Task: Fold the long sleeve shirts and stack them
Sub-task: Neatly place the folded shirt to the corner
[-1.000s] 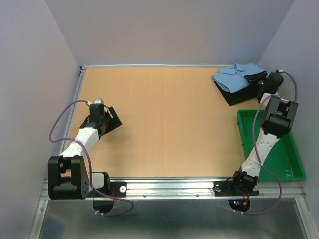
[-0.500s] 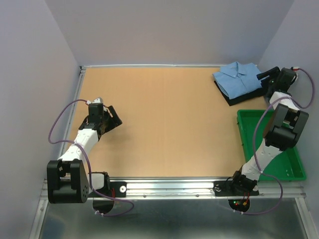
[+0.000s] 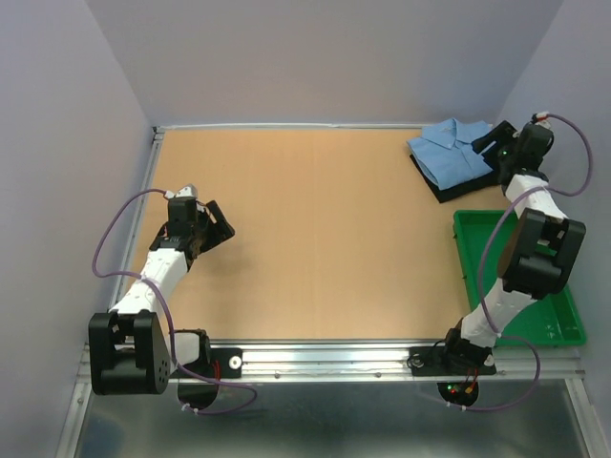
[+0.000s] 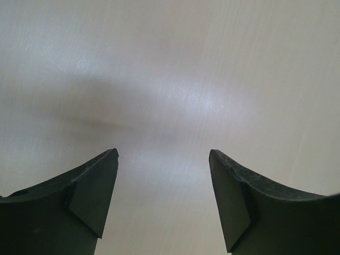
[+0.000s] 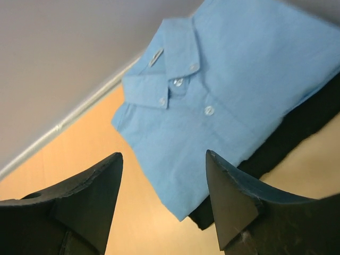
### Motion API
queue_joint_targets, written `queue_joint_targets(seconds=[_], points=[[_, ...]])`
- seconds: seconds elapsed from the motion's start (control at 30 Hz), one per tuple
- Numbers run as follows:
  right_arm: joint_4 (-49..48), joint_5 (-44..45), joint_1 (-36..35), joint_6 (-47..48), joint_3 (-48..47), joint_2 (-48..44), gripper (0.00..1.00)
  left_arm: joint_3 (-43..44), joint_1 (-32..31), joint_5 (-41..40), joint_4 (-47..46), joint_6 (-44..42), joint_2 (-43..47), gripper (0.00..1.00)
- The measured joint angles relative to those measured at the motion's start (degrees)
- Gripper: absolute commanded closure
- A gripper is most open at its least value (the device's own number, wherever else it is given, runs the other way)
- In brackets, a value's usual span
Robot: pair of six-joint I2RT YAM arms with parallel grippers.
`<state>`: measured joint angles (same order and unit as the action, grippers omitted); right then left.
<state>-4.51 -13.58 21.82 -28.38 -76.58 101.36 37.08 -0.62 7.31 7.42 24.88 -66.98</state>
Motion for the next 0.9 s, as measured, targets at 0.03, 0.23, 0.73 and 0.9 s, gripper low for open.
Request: queue_joint_targets(seconds=[0.03,0.23,0.73,0.9], points=[[0.0,-0.9,-0.9,0.6,-0.3,1.3,0.32,0.0,0.0,0.1,-0.1,0.0,0.0,0.20],[0.8,-3.0,-5.5,1.4,-0.4,8.6,0.32,-0.7,0.0,0.3,-0.8,0.0,1.9,0.20],[5.4,0.6,-5.4,0.7,8.8,-6.1,0.22,10.1,-3.5,-1.5,10.7,-0.1,13.4,0.17],[7.8,4.4,-5.4,3.1,9.2,-26.8,0.07,14.2,-12.9,-7.2,14.2,-2.0,17.4,0.15]])
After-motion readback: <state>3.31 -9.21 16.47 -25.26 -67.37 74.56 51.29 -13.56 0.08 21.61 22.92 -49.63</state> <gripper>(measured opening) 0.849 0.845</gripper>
